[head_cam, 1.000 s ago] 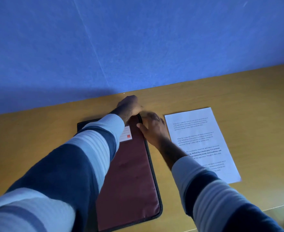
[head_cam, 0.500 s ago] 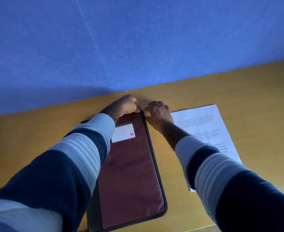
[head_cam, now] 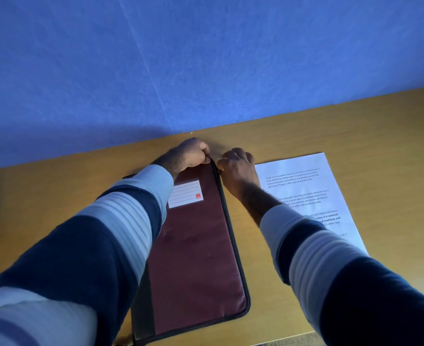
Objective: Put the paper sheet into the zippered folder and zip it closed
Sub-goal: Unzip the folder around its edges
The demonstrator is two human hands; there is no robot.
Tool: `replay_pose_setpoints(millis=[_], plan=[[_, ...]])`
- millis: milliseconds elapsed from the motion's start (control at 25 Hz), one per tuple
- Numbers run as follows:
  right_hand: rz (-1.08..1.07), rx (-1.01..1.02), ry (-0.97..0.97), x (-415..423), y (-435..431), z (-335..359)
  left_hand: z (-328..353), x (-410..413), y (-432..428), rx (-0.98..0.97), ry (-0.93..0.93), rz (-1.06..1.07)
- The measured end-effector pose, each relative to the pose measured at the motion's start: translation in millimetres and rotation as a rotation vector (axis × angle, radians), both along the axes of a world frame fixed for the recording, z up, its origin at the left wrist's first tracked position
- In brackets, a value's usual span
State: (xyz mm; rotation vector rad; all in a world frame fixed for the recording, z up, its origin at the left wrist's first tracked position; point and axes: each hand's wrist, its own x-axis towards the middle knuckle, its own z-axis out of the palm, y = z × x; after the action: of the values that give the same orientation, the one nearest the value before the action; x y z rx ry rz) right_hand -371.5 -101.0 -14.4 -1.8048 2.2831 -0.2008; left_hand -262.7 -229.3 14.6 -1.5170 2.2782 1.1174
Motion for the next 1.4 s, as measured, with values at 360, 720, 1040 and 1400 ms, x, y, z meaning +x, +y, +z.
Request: replay_pose_setpoints(millis=[360,720,1040,1400], plan=[[0.030,-0.009,0.004,11.1,51.1,-11.8,0.3,3.1,5.6,-0.015,0.063,0.013],[-0.003,-0.048,-0.023,30.2,121.4,-15.1,-8.2,7.7,13.8,-0.113,0.044,0.014],[-0.001,-0.026,-0.035,35.0,142.8,-13.8,0.5,37.7,127.3,-0.576,0.013,-0.038],[0.091,-0.005,-0.015,28.6,136.8,-10.5,-45.6,149.9,337.8,-0.532,-0.087,-0.279]])
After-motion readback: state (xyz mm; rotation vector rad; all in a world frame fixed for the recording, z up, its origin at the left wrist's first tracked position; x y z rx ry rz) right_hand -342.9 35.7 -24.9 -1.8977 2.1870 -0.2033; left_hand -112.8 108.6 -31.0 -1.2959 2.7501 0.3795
